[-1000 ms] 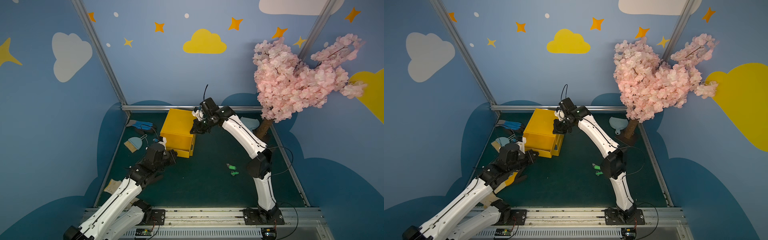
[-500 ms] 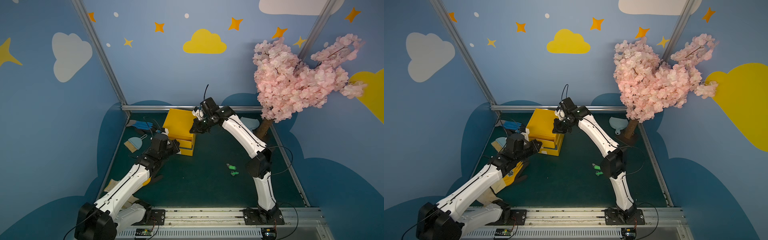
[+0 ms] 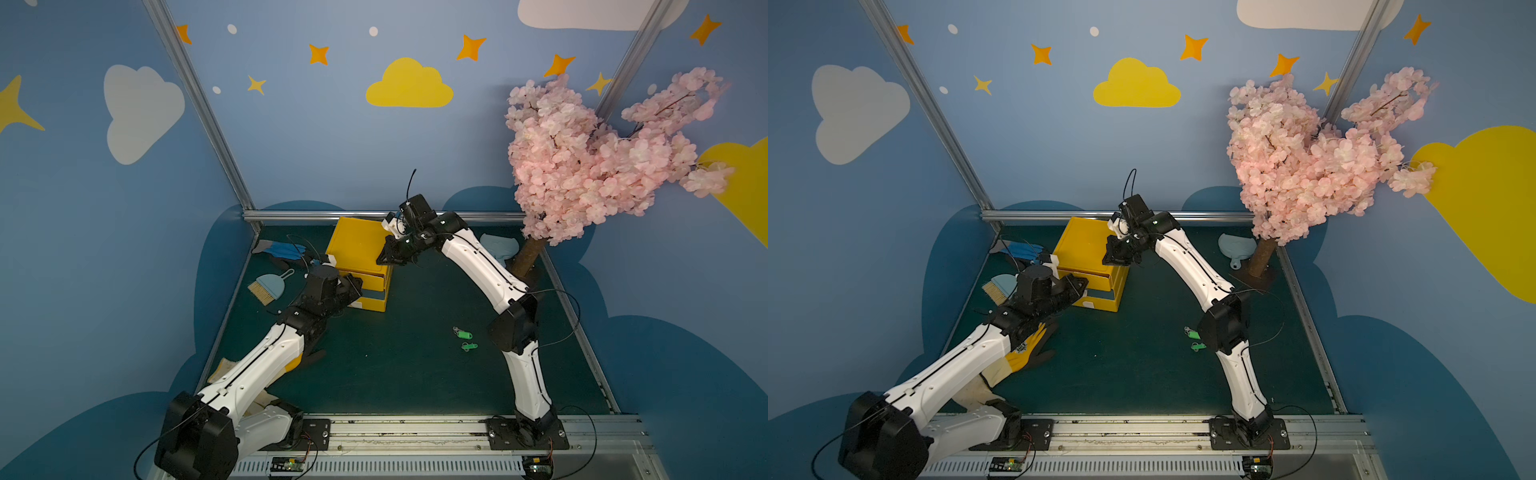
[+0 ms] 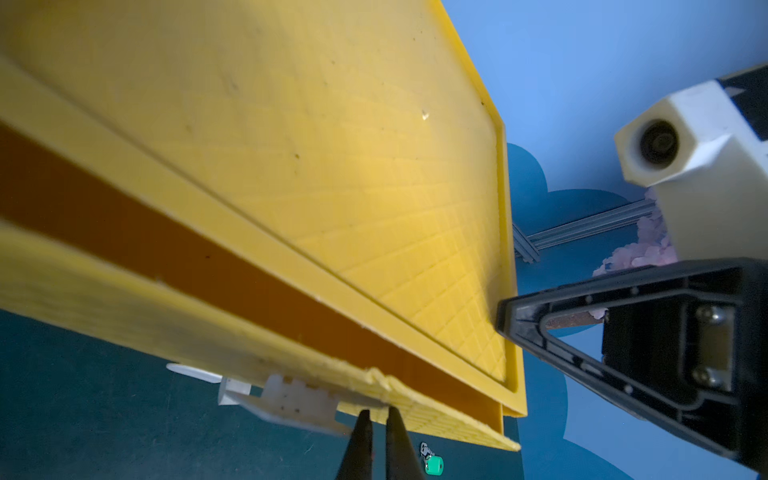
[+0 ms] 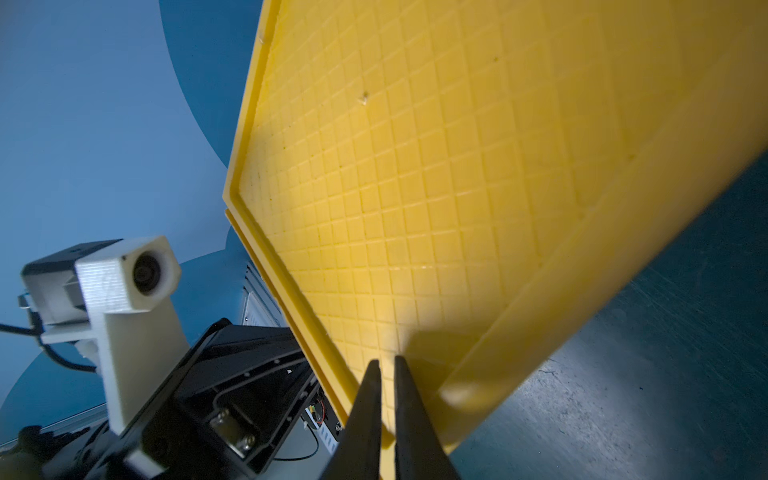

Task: Take the keys out of the drawer
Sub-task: Close the drawer in the storage box.

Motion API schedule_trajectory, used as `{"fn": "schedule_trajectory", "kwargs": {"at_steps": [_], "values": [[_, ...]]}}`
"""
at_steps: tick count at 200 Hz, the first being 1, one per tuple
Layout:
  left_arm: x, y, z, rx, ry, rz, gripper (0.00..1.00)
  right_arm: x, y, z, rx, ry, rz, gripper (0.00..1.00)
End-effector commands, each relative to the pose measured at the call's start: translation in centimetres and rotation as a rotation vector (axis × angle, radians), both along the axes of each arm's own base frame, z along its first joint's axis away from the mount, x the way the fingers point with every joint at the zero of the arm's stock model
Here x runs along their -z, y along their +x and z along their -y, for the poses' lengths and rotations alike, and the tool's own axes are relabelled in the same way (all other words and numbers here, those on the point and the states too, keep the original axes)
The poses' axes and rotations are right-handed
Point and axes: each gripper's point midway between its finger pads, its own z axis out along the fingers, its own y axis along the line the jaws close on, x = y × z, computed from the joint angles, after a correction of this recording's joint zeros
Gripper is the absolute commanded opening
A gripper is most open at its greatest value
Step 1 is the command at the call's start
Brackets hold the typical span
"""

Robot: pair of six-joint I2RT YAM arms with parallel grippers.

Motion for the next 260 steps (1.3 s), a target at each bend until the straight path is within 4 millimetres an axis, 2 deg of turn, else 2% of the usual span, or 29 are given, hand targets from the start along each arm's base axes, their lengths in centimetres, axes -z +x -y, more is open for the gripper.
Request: {"fn": "schedule_trajectory", "kwargs": {"at_steps": [1,73,98,110,134,157,182,193,212,260], "values": [[2.2,0.1,-0.8,-0.066,-0.018,-0.064,0.12,2.5,0.9,1.1,0.023,-0.072,-0.033,0.13],[3.5,0.6,-0.9,-0.097,-0.035,-0.098,0.12,3.4,0.6,1.2,0.014,-0.089,-0.059,0.14],[3.4,0.1,-1.0,-0.106,-0.065,-0.108,0.16,3.6,0.7,1.1,0.016,-0.086,-0.063,0.14],[3.0,-0.7,-1.1,-0.103,-0.079,-0.104,0.20,3.6,0.8,1.1,0.014,-0.084,-0.065,0.14],[3.4,-3.4,-2.6,-0.154,-0.133,-0.121,0.32,3.9,0.8,1.0,0.013,-0.087,-0.068,0.14],[4.8,-5.7,-4.3,-0.230,-0.227,-0.107,0.39,4.1,0.6,1.1,0.010,-0.096,-0.074,0.14],[5.9,-6.8,-5.3,-0.283,-0.306,-0.079,0.48,4.4,0.2,1.2,0.002,-0.109,-0.087,0.13],[6.1,-6.8,-5.3,-0.287,-0.321,-0.078,0.52,4.4,0.0,1.2,-0.002,-0.113,-0.090,0.13],[6.1,-6.3,-4.8,-0.264,-0.344,-0.085,0.52,4.4,-0.3,1.3,-0.012,-0.124,-0.087,0.13],[7.3,-3.6,-2.7,-0.205,-0.407,-0.114,0.38,4.8,-1.1,1.2,-0.023,-0.122,-0.122,0.11]]}}
